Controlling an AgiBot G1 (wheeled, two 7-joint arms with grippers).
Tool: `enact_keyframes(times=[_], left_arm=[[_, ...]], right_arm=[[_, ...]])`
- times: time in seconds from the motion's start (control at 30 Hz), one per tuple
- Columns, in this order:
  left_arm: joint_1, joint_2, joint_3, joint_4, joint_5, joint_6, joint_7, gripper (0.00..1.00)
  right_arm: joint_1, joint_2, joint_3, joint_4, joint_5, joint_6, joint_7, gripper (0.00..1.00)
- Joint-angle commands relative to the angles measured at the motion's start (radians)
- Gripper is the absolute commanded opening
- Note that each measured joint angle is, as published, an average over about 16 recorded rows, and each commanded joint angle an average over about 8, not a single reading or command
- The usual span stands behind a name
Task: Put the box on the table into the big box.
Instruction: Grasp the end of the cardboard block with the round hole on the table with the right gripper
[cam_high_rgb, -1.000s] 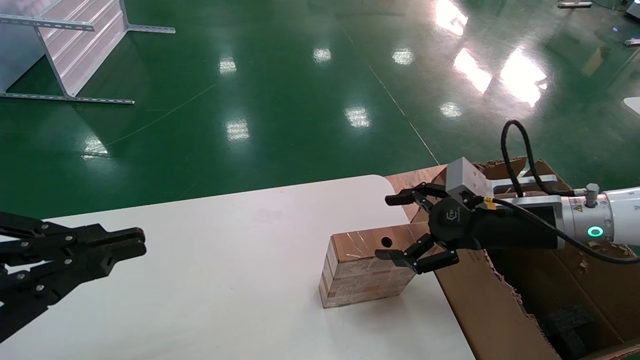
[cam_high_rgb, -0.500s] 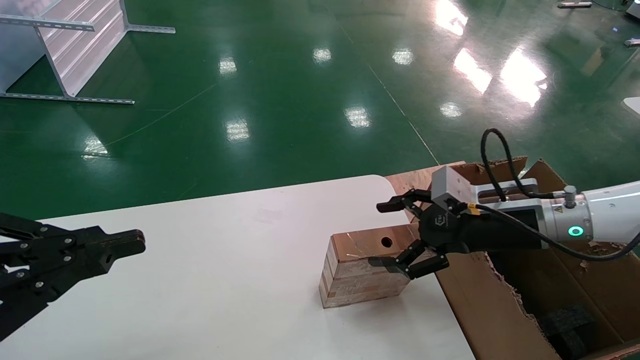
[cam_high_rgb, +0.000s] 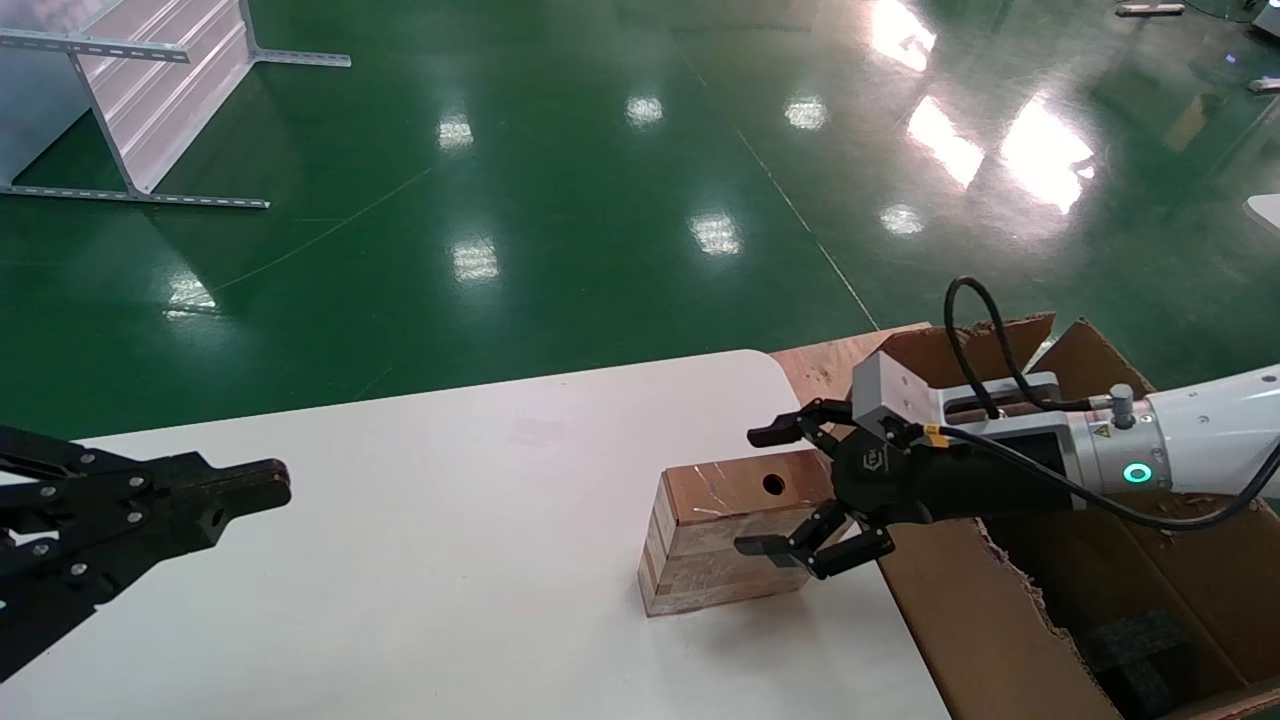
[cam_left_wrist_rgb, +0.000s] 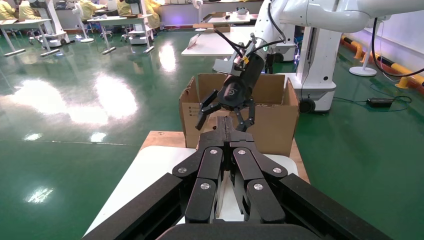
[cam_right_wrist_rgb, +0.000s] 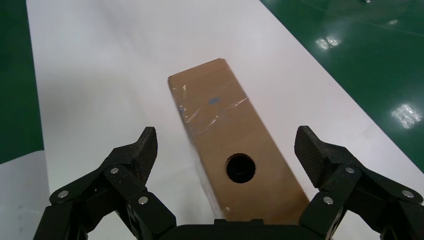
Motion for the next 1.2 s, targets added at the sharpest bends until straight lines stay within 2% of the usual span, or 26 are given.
enact_keyframes(times=[0.03, 1.2], left_arm=[[0.0, 0.0, 0.0, 0.0, 0.0, 0.0, 0.0, 0.0], [0.0, -0.001, 0.001, 0.0, -0.001, -0.001, 0.001, 0.0]], right_arm=[[0.002, 0.003, -0.009, -0.001, 0.005, -0.002, -0.003, 1.0], [0.057, 0.005, -0.114, -0.073, 0.048, 0.011, -0.054, 1.0]])
